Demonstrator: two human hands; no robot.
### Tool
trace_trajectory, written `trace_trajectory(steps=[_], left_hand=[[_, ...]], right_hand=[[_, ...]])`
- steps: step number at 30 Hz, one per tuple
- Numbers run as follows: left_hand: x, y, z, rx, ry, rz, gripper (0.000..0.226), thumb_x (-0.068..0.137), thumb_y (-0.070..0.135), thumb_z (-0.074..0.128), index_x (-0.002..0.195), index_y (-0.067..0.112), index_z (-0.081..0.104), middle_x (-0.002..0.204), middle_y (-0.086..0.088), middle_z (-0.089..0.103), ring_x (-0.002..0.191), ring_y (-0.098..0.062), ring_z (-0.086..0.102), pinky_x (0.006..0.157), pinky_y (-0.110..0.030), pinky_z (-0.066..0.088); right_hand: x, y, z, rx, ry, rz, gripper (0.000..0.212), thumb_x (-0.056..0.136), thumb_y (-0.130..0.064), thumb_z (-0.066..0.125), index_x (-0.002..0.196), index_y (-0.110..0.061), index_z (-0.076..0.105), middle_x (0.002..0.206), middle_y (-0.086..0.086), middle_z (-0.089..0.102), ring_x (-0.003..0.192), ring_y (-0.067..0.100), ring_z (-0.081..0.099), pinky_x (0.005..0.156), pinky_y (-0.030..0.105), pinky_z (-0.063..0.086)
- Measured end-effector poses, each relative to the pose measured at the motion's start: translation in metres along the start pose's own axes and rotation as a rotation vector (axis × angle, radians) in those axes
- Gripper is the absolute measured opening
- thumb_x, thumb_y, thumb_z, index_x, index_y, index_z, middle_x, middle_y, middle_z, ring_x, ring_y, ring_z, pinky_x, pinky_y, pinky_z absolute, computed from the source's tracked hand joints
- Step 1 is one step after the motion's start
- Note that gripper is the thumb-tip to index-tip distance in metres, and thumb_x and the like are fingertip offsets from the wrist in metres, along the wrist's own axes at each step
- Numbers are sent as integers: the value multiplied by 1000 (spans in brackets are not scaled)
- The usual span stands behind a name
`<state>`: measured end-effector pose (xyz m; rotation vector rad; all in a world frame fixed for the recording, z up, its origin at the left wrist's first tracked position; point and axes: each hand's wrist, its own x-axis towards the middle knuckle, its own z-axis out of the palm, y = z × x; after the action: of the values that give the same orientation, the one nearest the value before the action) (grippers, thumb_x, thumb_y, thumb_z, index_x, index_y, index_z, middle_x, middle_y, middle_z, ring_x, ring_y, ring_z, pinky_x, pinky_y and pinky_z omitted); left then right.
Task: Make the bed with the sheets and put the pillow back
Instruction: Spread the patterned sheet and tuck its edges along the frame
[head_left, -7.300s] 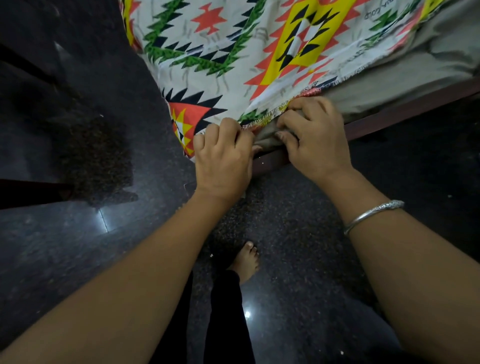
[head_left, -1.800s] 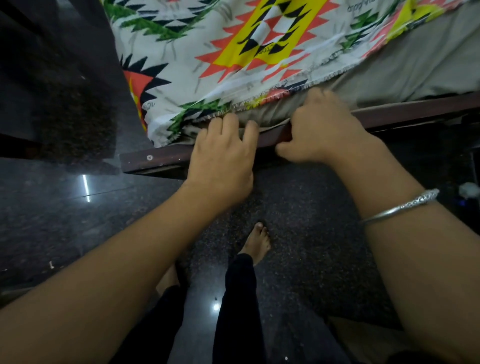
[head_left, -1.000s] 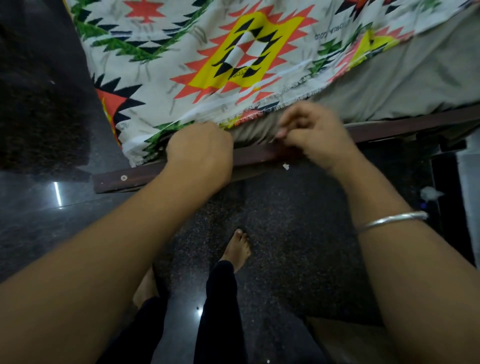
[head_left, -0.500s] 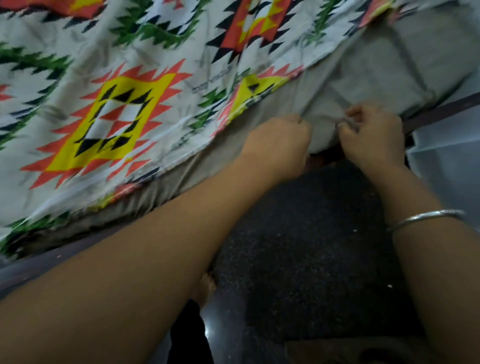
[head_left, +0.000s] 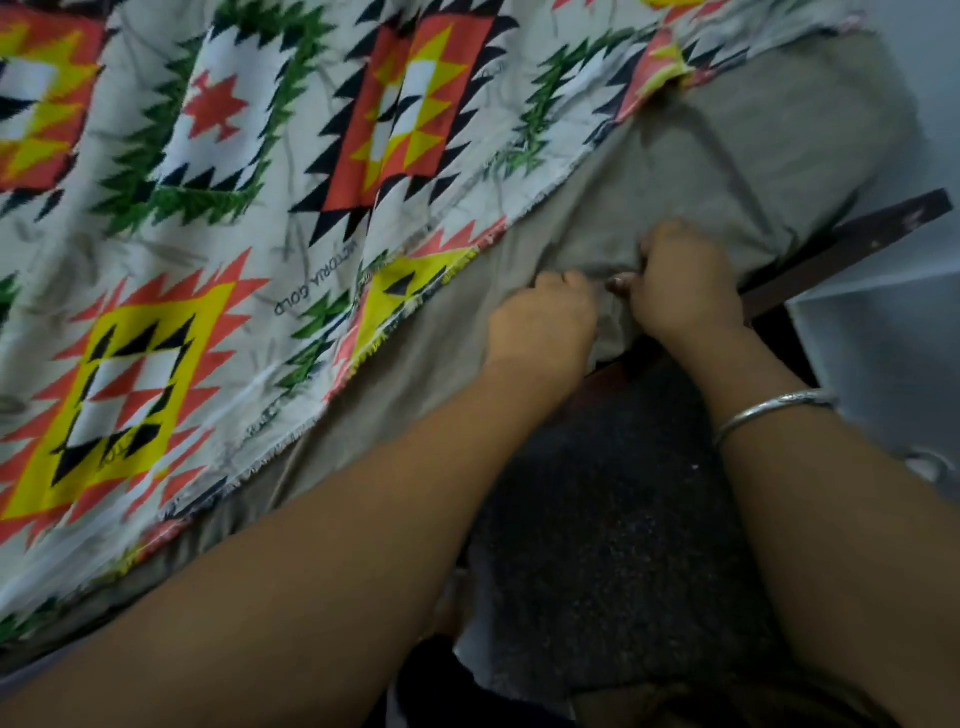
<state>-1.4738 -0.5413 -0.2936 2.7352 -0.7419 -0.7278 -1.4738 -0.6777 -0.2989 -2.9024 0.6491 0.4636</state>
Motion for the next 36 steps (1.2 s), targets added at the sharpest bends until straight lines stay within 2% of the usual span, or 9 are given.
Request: trace_trajectory(steps=[6,10,14,18,23,26,29,33,36], left_hand=[[-3,8,-2,-30,-111,62,28,96,21,47,121,10,50,125,-11,54,113,-31,55,82,-38,45],[-18,18,5,-39,-142,151,26,93,19,48,117,11,53,121,-11,54,110,-33,56,83,-39,45],[-25,16,6,-131,-4,117,23,95,25,45,111,9,50,117,-13,53,104,-35,55,70,-38,36],[-33,21,9,-151,-40,242,23,95,26,45,106,7,52,113,-14,55,103,-35,52,70,-36,32],[-37,29,13,-119,17,106,29,94,26,47,115,7,48,120,-16,53,107,-37,52,80,-42,39],[-34,27,20,-112,-147,42,39,92,31,53,120,5,48,124,-18,53,111,-35,53,83,-39,42],[-28,22,27,-174,-275,16,52,87,40,60,122,6,45,121,-18,56,109,-33,55,73,-32,37],[-20,24,26,-215,-292,-28,60,82,49,64,121,6,46,123,-16,56,111,-33,55,78,-34,40],[-17,34,19,-124,-317,-20,55,84,45,62,123,8,50,122,-14,57,111,-30,56,77,-34,42]], right_hand=[[-3,17,-7,46,-85,-78,8,88,-20,61,89,-13,57,101,25,61,96,40,57,74,36,42],[-12,43,-14,-29,-171,-130,19,86,-21,63,74,-20,48,96,26,60,91,40,56,69,33,36],[-29,49,-15,59,-32,-187,13,87,-19,61,79,-16,51,91,23,59,86,37,55,68,34,39],[-26,50,-28,-163,-160,-225,14,86,-16,60,74,-12,54,95,23,60,86,36,55,68,32,37],[-36,40,-16,-285,-25,-414,23,84,-8,58,104,3,54,106,31,52,98,45,52,71,44,38],[-39,41,-10,-253,-116,-481,26,94,-24,48,108,-4,58,112,25,57,102,40,53,79,42,40],[-36,44,-8,-324,-278,-490,43,98,-42,31,112,-14,61,120,18,60,109,35,53,87,38,38],[-25,33,-4,-387,-382,-371,61,91,-64,20,131,-32,53,141,9,43,129,32,36,102,45,29],[-11,25,-4,-295,-432,-300,68,89,-66,31,119,-13,61,131,19,50,118,35,45,93,40,39]])
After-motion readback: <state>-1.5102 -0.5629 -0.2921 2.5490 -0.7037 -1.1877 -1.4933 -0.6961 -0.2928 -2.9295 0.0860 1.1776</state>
